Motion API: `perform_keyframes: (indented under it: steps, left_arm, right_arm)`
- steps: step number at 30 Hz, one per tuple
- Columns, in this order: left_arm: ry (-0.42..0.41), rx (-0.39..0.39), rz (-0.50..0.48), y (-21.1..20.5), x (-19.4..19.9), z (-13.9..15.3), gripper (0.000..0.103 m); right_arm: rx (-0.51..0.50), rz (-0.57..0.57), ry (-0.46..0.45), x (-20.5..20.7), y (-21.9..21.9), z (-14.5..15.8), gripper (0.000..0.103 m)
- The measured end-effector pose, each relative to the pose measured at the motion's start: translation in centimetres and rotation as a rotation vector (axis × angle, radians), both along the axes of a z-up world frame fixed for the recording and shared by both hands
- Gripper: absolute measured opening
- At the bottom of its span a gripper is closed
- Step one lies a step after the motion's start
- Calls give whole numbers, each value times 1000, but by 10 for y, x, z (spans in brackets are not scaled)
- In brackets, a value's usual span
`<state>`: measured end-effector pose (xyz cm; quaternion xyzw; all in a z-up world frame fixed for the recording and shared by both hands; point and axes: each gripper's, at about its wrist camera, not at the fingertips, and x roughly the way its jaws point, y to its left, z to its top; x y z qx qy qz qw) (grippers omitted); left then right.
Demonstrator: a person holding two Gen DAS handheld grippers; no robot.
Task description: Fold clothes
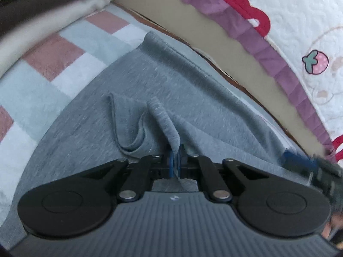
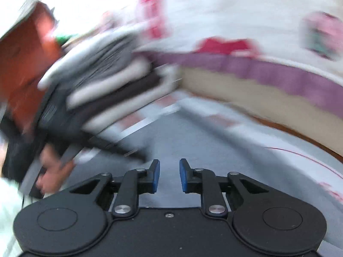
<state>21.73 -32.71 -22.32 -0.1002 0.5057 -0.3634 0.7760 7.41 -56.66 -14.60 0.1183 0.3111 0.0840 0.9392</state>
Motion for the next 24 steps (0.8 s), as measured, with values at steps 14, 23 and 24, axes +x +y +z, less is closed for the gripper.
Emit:
perform_keyframes:
  steps: [14,23,24]
  left_arm:
    - [-35,34,-15,-5,-5,3,3]
    - [-63,53,-28,-6,-6,5,3]
    - [-62,51,-26,-5,-6,5,3]
  right_arm:
    - [-239,-93,261,10,-101,-48,44]
    - [-273,-282,182,13,-121,-28,0]
    - [-307,-310,191,15,-121,-27,0]
